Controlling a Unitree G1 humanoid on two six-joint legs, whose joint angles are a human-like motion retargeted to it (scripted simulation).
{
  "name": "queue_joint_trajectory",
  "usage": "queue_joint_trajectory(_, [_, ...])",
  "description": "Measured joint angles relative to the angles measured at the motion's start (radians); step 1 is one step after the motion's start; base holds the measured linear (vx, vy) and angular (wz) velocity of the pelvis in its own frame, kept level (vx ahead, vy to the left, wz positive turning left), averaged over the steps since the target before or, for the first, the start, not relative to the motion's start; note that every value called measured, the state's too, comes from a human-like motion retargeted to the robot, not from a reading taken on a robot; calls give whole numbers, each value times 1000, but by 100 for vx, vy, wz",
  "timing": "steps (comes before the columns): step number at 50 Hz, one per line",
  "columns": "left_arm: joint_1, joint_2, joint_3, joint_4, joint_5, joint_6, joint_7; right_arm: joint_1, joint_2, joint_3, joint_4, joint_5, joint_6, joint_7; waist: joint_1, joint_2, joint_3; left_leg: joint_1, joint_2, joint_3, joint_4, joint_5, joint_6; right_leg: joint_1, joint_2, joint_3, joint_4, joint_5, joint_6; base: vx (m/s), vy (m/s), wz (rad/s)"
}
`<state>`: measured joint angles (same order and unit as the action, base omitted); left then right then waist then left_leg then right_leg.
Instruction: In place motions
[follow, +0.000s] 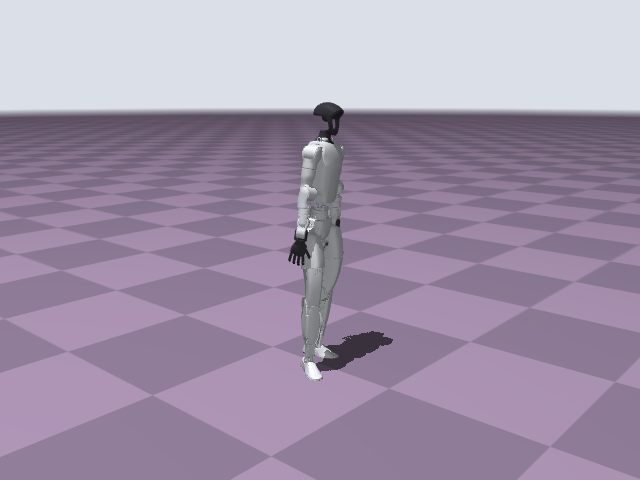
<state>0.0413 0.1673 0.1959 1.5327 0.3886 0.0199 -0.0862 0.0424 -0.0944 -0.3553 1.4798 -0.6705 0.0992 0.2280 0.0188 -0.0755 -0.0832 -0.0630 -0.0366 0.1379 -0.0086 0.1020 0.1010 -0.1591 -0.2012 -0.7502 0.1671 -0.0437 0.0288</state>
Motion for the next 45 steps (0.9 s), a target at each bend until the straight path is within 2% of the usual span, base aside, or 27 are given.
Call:
queue_joint_trajectory(3, [8, -2, 3, 7, 1, 5, 8, 5, 2, -7, 3, 15, -4, -7, 4, 3, 1, -3, 7, 12, -1, 7, -5, 4, 2, 26, 16, -3, -10, -11, -12, -20])
queue_joint_trajectory(7, [23, -18, 9, 15, -1, 6, 6, 12, -1, -19, 31, 25, 5, -19, 3, 8, -15, -10, 5, 9, -2, 16, -13, 7, 6, 109, 38, -7, 12, -5, -5, -4])
queue_joint_trajectory(10, [39, -29, 13, 16, 1, 5, 3, 21, -6, -22, 56, 24, 16, -33, -4, 17, -38, -15, 2, 2, -3, 21, -20, 39, 11, 95, 11, -28, 33, -6, -10, 5])
queue_joint_trajectory(15, [50, -38, 9, 15, -1, 6, 15, 36, -12, -54, 92, 16, 36, -31, 10, 19, -56, -10, -6, -7, 4, 39, -32, 67, 25, 76, -77, 7, 21, -4, -11, 10])
queue_joint_trajectory(18, [42, -50, 9, 12, -29, -18, 42, 33, -16, -75, 87, 13, 36, -33, 18, 28, -44, -12, 4, -4, 11, 56, -46, 83, 36, 64, -110, 22, 22, -13, -12, 18])
queue_joint_trajectory(23, [28, -42, -22, -25, -31, -101, 91, 29, -26, -86, 82, 1, 37, -33, -2, 36, -42, -42, 2, -22, 37, 90, -75, 92, 40, 31, -146, 37, 29, -13, -13, 31])
queue_joint_trajectory(29, [-41, -69, -32, -22, -73, -111, 126, 31, -28, -145, 89, 33, 44, -16, 60, 30, -14, -94, -5, -139, 113, 101, -142, 87, 26, 0, -159, 50, 20, -20, -2, 29])
queue_joint_trajectory(31, [-49, -72, -48, -33, -68, -114, 120, 37, -32, -152, 90, 26, 48, -16, 80, 20, -10, -100, -5, -160, 146, 76, -131, 86, 9, 6, -162, 56, 18, -7, 8, -2])
queue_joint_trajectory(35, [-32, -73, -55, -47, -45, -125, 121, 43, -41, -157, 101, -1, 65, -23, 79, 13, -31, -98, 26, -97, 186, 57, -91, 67, -22, 14, -158, 63, 19, -3, 14, 0])
queue_joint_trajectory(38, [-14, -71, -43, -32, -49, -125, 123, 46, -42, -156, 104, 4, 63, -24, 55, 36, -44, -66, 46, -68, 157, 64, -113, 66, -12, 9, -154, 64, 22, 3, 19, 3])
queue_joint_trajectory(42, [0, -62, -45, -10, -38, -116, 127, 50, -47, -157, 100, 18, 57, -20, 15, 64, -52, -23, 43, -3, 87, 2, -76, 74, -9, -7, -149, 68, 34, 5, 21, 14])
queue_joint_trajectory(45, [6, -56, -37, 0, -31, -105, 120, 55, -51, -152, 97, 33, 54, -17, 11, 84, -54, -6, 34, -9, 45, 0, -72, 68, -4, 8, -139, 77, 38, 6, 22, -19])
